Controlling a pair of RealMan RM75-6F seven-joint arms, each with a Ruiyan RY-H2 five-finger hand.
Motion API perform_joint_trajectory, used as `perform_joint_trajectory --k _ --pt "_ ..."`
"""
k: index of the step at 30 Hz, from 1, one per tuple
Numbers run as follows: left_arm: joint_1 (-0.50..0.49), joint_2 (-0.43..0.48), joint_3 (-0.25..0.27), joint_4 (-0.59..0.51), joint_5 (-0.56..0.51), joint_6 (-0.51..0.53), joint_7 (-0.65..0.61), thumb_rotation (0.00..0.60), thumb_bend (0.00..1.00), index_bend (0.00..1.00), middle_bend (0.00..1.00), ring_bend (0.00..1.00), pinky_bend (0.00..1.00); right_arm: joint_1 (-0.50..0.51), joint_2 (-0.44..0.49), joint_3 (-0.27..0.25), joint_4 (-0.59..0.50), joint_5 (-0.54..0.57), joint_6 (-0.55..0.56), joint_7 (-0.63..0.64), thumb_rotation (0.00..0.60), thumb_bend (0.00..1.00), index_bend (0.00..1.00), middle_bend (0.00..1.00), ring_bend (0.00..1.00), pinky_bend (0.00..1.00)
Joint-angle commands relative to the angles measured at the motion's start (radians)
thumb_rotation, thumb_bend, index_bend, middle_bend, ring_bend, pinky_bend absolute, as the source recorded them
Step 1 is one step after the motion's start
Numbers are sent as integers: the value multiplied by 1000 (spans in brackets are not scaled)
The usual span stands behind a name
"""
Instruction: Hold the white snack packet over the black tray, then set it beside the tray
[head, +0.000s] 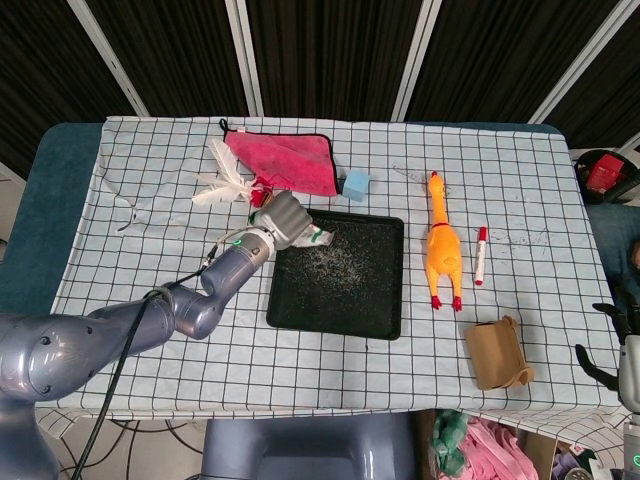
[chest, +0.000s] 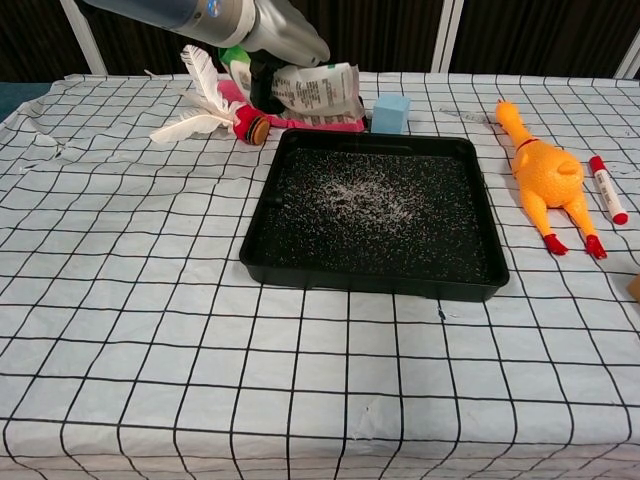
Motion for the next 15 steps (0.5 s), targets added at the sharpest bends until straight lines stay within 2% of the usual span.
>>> perform_joint_trajectory --k 1,8,15 --pt "18 4 -22 6 6 -10 -32 600 622 429 459 355 490 0 0 0 0 0 0 0 600 232 292 87 143 256" --pt "19 17 -29 9 20 -34 -39 600 620 405 433 347 475 0 0 1 -1 3 -1 -2 600 232 292 87 143 256" --pt "-3 19 -7 12 -16 -62 -19 600 612 388 411 330 462 0 0 1 -2 3 -1 -3 600 233 292 87 143 256"
